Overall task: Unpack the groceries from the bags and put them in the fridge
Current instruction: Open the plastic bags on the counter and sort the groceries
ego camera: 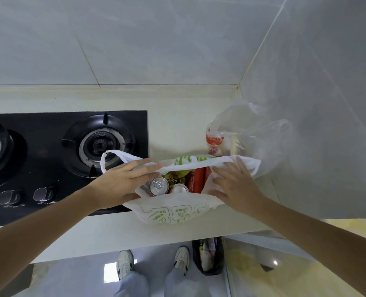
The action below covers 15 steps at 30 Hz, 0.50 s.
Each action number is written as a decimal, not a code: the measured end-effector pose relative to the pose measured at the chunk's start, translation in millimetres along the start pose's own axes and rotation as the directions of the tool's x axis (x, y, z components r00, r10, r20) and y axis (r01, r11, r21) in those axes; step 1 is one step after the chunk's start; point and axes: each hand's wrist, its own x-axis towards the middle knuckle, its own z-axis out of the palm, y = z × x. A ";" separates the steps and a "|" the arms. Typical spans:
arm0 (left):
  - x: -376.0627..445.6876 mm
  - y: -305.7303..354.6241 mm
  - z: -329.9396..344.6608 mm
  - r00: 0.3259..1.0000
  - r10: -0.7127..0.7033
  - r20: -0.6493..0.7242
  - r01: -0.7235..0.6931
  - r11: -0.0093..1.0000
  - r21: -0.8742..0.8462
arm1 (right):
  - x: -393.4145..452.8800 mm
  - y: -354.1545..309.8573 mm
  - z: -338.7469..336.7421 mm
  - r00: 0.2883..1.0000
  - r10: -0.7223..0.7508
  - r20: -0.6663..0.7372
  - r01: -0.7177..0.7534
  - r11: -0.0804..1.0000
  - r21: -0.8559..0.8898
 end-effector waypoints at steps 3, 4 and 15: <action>2.5 0.5 9.0 1.000 -0.001 0.019 0.001 1.000 0.006 | -7.8 -2.3 6.4 0.984 0.066 0.165 -0.066 0.998 -0.006; 3.6 0.5 12.0 1.000 -0.005 0.028 0.005 1.000 0.009 | -10.2 -2.7 9.4 0.984 0.074 0.164 -0.074 0.997 -0.001; 6.8 -8.9 24.2 0.972 -0.111 0.205 0.130 0.988 -0.078 | -10.9 11.9 30.9 0.943 0.055 0.329 -0.034 0.997 -0.068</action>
